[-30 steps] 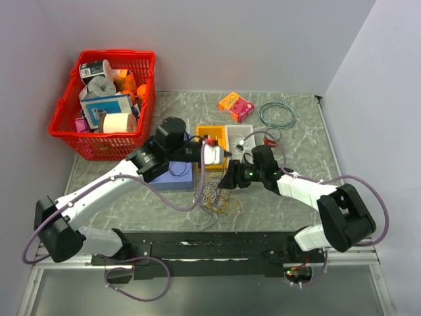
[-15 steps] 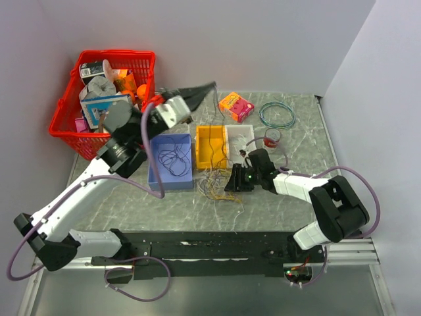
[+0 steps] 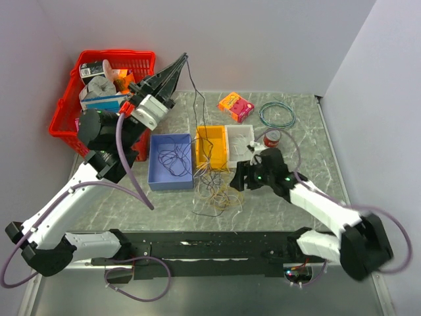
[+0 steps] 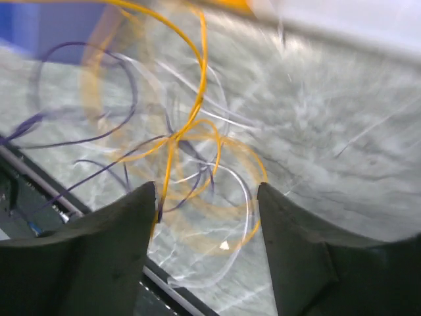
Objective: Untangle the cables
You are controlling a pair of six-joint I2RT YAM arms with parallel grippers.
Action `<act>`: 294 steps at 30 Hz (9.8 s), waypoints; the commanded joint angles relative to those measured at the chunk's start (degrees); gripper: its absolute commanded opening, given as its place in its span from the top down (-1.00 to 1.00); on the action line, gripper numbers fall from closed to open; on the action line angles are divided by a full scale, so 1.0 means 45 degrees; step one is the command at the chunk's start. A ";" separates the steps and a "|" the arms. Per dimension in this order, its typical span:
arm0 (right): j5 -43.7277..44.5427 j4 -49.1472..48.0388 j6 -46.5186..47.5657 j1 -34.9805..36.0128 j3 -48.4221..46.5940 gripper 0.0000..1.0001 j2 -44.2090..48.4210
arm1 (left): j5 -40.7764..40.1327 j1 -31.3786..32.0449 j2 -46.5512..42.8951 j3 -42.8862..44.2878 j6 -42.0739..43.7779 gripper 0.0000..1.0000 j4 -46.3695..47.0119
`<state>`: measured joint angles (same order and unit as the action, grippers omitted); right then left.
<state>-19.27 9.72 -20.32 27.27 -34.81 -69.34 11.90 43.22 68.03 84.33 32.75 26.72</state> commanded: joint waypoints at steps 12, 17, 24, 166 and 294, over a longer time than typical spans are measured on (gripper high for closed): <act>-0.1305 -0.3873 0.2172 0.1359 -0.1443 -0.99 0.6857 | -0.0007 0.1059 0.0155 0.0341 -0.1439 0.99 -0.0275; 0.0373 -0.4737 0.1880 0.2846 -0.3160 -0.96 0.4339 | -0.0320 0.1469 0.0487 0.0711 -0.1497 0.99 -0.0293; 0.0824 -0.5419 0.0961 0.2847 -0.4238 -0.39 0.1057 | -0.0866 0.1723 0.0605 0.0966 -0.1790 0.99 0.0135; 0.4067 0.2509 -0.0055 -0.1604 0.0898 -0.10 0.5056 | 0.4191 0.2112 0.3097 -0.5735 -0.0210 -0.41 -0.6446; 0.1215 0.0204 0.2015 0.1949 -0.1016 -0.73 0.3026 | -0.1122 -0.5464 -0.0215 -0.7529 -0.0931 0.48 -0.6855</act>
<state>-15.62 9.96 -9.91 35.99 -40.16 -56.97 6.31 18.37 68.07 51.90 28.82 -1.13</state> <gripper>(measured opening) 0.867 0.140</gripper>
